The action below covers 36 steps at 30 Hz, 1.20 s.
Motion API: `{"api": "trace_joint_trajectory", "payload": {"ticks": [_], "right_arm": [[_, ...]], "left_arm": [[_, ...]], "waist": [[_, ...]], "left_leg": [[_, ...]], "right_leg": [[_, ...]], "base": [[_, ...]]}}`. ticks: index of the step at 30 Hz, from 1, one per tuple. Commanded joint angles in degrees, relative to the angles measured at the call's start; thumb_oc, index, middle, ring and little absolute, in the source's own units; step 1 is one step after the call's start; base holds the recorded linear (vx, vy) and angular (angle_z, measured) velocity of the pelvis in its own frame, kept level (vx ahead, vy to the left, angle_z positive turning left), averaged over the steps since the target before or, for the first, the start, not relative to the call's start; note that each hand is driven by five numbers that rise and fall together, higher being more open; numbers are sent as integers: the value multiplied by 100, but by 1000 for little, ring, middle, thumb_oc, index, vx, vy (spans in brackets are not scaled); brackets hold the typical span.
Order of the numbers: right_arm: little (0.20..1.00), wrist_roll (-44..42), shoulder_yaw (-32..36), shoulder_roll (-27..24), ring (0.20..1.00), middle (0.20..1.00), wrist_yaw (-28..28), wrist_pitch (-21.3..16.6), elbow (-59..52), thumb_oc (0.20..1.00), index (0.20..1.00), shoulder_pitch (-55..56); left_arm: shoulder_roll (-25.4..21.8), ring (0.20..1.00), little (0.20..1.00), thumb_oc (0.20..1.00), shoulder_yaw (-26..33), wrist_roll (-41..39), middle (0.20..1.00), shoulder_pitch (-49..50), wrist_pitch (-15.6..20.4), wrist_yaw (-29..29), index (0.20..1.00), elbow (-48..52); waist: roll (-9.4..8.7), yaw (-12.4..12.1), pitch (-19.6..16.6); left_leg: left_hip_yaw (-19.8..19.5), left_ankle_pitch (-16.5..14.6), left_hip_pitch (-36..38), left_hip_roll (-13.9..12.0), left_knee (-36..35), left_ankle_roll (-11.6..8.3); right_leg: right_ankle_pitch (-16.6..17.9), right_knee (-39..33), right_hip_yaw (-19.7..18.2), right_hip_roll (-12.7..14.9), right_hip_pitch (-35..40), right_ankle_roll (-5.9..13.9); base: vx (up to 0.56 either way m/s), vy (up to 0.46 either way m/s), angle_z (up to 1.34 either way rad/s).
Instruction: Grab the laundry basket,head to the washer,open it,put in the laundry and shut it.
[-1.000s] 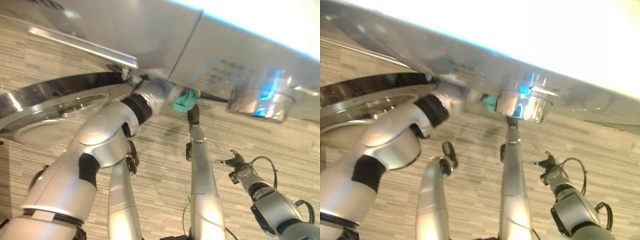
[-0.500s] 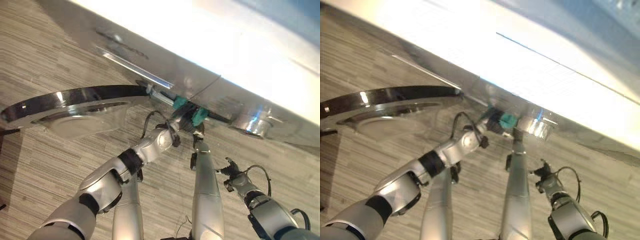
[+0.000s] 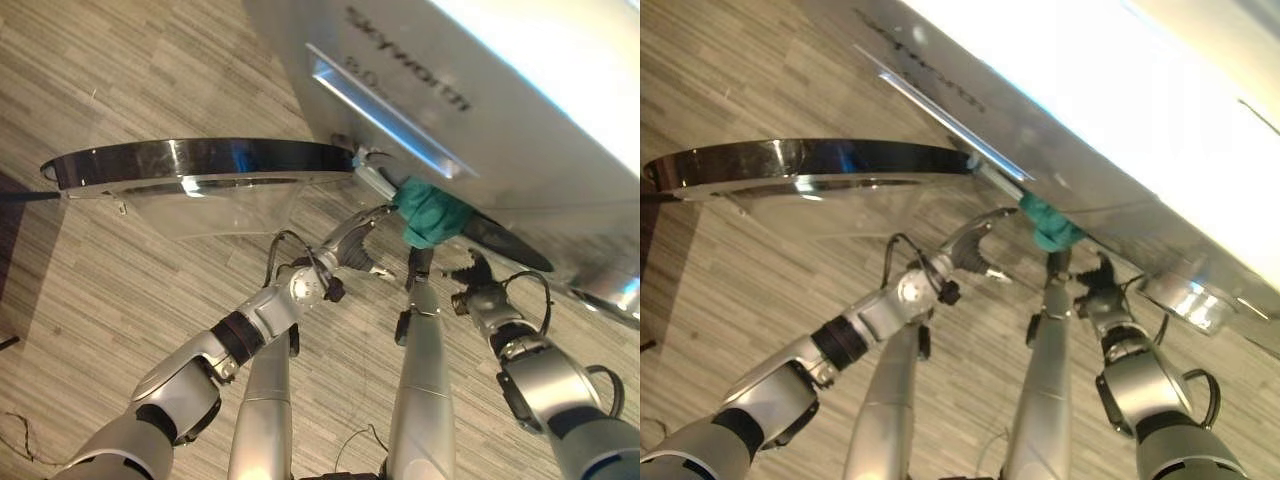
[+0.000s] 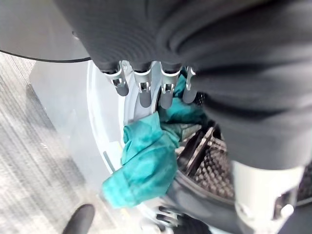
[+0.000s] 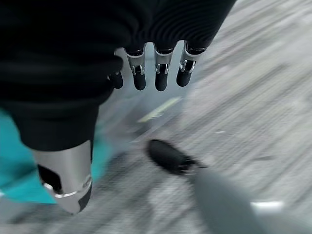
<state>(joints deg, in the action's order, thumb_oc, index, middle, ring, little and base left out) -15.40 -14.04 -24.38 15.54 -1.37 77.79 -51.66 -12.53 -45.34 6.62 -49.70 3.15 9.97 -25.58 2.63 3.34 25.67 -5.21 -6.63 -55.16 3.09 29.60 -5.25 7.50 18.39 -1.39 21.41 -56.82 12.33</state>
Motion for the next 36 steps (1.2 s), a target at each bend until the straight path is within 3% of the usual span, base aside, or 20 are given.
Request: {"api": "trace_joint_trajectory", "payload": {"ticks": [1,8,13,18,19,20,21,22,28,31,36], "right_arm": [[1000,-642,-114,-297,1000,1000,373,-189,-174,1000,1000,135],[1000,-994,264,-408,1000,1000,691,-298,-237,1000,1000,-250],[1000,-1032,435,-510,1000,1000,813,-362,-324,1000,1000,-313],[1000,-1505,1063,-808,1000,1000,1061,-620,-459,1000,1000,-356],[536,-1768,1268,-852,536,536,1090,-748,-523,536,536,-363],[520,-1775,1274,-856,520,520,1087,-751,-525,520,520,-354],[310,-1951,1387,-886,310,310,1062,-810,-536,310,310,-377],[200,-2060,1452,-927,200,200,1053,-847,-555,200,200,-412],[200,-2332,1321,-850,200,200,829,-1065,-988,200,200,-565],[200,-2745,1316,-546,200,200,592,-1277,-1431,200,200,-661],[200,-2794,1342,-356,200,200,743,-1606,-2358,200,200,-715]], "left_arm": [[9,1000,1000,1000,121,-125,1000,-39,227,228,1000,371],[-302,1000,1000,1000,222,-439,1000,220,403,89,1000,1221],[-486,1000,1000,1000,288,-503,1000,433,444,41,1000,1553],[-617,1000,1000,1000,448,-651,1000,706,555,41,1000,1989],[-621,1000,1000,1000,471,-668,1000,749,568,21,1000,2065],[-620,1000,1000,1000,463,-669,1000,749,566,20,1000,2068],[-611,1000,1000,1000,464,-675,1000,767,570,16,1000,2064],[-602,1000,1000,1000,458,-665,1000,773,559,6,1000,2053],[-538,1000,1000,1000,444,-599,1000,771,557,17,1000,2002],[-496,1000,1000,1000,479,-545,1000,709,515,47,1000,1903],[-479,1000,1000,1000,468,-399,1000,656,452,54,1000,1791]], "waist": [[135,58,-61],[484,-163,-98],[625,-284,-126],[865,-502,-229],[926,-564,-266],[928,-570,-270],[959,-602,-283],[986,-631,-294],[997,-694,-334],[931,-652,-346],[834,-575,-337]], "left_leg": [[547,-641,100,85,137,455],[545,-468,13,180,-110,391],[558,-422,1,173,-149,352],[545,-356,-17,191,-264,326],[534,-339,-23,203,-291,327],[530,-338,-23,203,-293,327],[521,-328,-21,207,-308,323],[523,-319,-20,210,-324,319],[526,-281,6,166,-360,292],[529,-285,42,105,-357,271],[520,-260,153,26,-399,228]], "right_leg": [[571,-995,66,-158,-48,-194],[592,-1088,122,-38,-125,-141],[569,-1039,143,18,-158,-135],[518,-992,222,115,-188,-101],[498,-985,253,143,-180,-88],[497,-985,257,144,-178,-88],[489,-976,266,160,-186,-80],[481,-975,273,176,-185,-74],[416,-905,335,187,-150,-99],[389,-875,382,162,-109,-118],[346,-882,442,117,28,-137]], "base": [[-4,6,9],[-3,-5,5],[2,-15,5],[14,-34,9],[15,-24,17],[13,-16,16],[1,-22,8],[0,-46,8],[-2,-39,6],[-10,-39,1],[-8,-39,1]]}}
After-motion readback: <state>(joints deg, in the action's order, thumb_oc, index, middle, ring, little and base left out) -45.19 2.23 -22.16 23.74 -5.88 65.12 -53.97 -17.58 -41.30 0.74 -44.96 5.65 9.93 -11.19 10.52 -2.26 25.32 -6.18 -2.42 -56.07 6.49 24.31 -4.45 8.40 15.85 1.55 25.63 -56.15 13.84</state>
